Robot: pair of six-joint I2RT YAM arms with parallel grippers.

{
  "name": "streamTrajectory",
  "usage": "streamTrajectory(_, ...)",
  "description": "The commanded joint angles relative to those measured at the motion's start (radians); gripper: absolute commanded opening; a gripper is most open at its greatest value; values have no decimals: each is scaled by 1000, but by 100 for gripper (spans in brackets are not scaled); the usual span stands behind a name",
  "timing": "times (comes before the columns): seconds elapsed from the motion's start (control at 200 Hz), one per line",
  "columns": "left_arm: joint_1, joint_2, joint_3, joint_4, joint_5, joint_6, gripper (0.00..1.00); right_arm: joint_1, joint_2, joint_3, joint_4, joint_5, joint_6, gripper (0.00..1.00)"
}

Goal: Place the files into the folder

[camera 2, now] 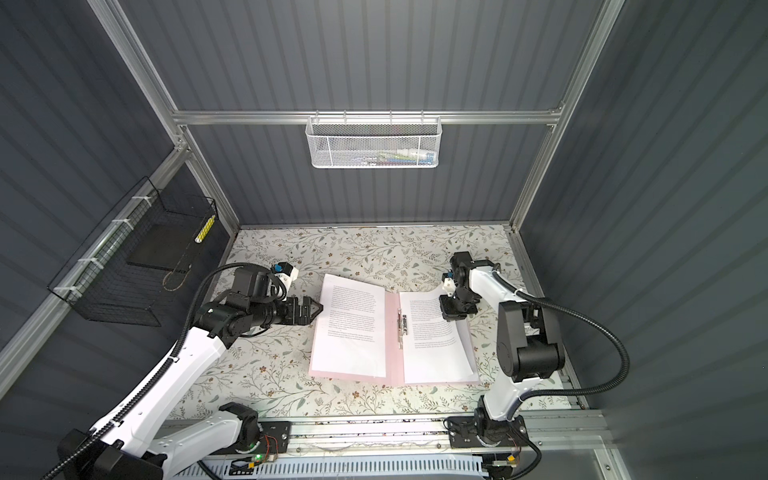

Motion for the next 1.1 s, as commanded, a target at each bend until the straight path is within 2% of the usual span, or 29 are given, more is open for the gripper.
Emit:
streamTrajectory(0.0,-5,-16,-10,-4,17,16,100,3,9,-9,-9,-24,15,0)
streamTrajectory(0.705,-5,-25,-12,-4,17,14,100,20,-13,-69,29,-62,61,0)
streamTrajectory(1.096,-5,-22,-14,-6,12,14,100,10,-15,-25,53,-60,89,0)
